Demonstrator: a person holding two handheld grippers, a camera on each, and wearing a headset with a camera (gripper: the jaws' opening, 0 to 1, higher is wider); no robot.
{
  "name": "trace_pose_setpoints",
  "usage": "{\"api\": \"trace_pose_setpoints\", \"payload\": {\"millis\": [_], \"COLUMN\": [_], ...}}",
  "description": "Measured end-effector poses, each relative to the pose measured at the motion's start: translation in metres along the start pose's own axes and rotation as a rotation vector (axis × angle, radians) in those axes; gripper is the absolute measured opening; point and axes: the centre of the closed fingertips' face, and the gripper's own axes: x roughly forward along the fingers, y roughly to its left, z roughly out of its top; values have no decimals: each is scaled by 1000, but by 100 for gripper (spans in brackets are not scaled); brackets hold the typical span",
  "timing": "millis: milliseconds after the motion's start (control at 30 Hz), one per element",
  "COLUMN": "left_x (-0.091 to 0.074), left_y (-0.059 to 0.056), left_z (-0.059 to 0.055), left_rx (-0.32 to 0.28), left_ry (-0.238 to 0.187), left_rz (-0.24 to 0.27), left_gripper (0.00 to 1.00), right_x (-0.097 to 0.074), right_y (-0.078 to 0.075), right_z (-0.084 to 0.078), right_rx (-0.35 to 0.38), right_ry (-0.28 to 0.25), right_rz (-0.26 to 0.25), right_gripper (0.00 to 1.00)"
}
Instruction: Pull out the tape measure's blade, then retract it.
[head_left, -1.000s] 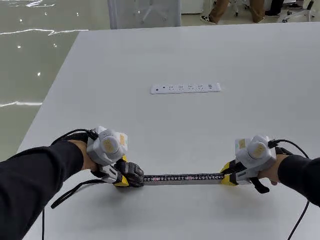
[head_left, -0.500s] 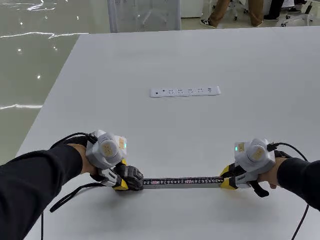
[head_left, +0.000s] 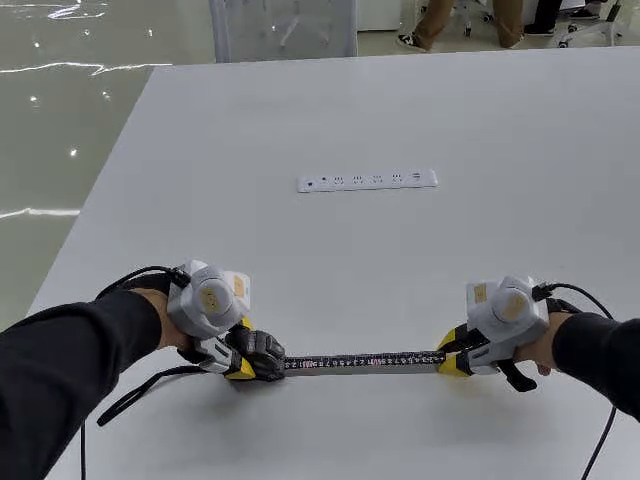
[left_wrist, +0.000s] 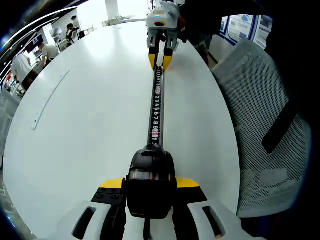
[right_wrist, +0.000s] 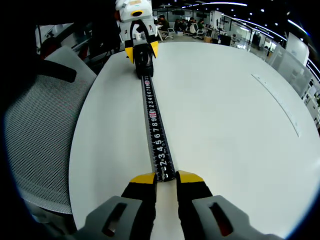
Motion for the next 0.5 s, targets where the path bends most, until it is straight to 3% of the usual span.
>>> {"api": "trace_pose_setpoints", "payload": {"millis": [300,400,500], "left_x": [0,0,1], "left_y": [1,0,1], "left_z": [0,0,0], "left_rx": [-6,39,43], "left_ry": [-10,-11,-10], "left_rz": [20,31,37], "left_gripper": [32,32,32], "right_x": [0,0,-1], "right_y": [0,0,-1], "right_z": [1,1,0], "right_rx": [9,19,27], "right_ry": [5,8,10], "right_rz": [-4,-12,-22], "right_gripper": [12,13,13]}}
